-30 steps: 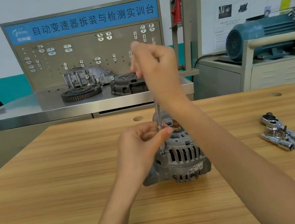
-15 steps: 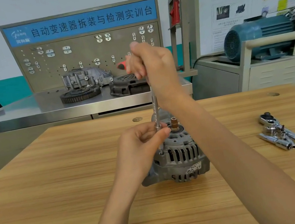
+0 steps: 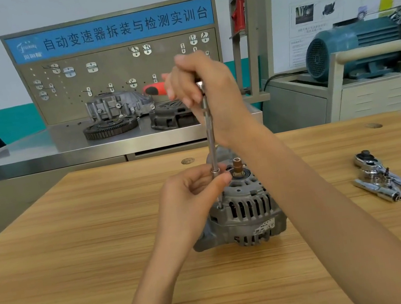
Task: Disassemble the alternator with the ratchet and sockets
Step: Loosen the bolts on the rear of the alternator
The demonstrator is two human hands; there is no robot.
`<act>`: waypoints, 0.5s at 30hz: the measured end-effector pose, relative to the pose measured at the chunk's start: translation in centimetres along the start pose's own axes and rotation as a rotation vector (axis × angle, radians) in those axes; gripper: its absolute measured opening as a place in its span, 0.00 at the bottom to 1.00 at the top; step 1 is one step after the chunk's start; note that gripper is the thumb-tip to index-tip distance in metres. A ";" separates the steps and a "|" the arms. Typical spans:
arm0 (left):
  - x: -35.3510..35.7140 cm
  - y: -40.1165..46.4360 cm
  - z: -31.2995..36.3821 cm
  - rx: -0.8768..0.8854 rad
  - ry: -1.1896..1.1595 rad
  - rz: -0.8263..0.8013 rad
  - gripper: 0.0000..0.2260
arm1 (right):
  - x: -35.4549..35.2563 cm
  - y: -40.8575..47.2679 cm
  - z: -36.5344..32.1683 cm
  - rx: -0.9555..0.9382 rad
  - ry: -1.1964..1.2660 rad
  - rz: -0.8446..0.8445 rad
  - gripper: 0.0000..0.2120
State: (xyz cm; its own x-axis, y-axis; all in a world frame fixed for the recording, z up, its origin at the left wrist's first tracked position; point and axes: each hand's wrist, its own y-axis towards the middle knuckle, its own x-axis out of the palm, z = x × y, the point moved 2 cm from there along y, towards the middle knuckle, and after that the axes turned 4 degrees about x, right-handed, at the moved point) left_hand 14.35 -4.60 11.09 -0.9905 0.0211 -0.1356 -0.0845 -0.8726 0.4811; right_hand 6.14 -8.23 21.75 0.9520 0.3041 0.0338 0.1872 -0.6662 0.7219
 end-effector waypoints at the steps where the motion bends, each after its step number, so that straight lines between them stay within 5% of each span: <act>1: 0.0 0.1 -0.1 -0.006 0.003 0.007 0.06 | 0.0 0.0 0.1 0.030 0.056 0.018 0.25; 4: 0.1 0.3 -0.2 -0.019 0.013 0.018 0.06 | 0.0 -0.4 0.5 -0.088 -0.215 0.217 0.24; 8: 0.0 0.3 -0.4 0.017 0.059 0.053 0.08 | 1.2 -1.3 0.3 -0.365 -1.230 0.544 0.18; 10: 0.0 0.4 -0.5 0.012 0.057 0.061 0.05 | 0.9 -1.1 0.3 -0.369 -1.118 0.516 0.18; 15: -0.2 0.3 -0.4 -0.017 -0.017 -0.010 0.07 | -0.8 0.1 0.4 -0.094 -0.323 0.109 0.23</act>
State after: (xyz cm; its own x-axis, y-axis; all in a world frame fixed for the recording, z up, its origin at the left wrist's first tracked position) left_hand 14.58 -5.04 10.93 -0.9913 0.0382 -0.1257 -0.0928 -0.8807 0.4645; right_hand 5.53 -8.81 21.50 0.9954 -0.0061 -0.0951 0.0715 -0.6126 0.7871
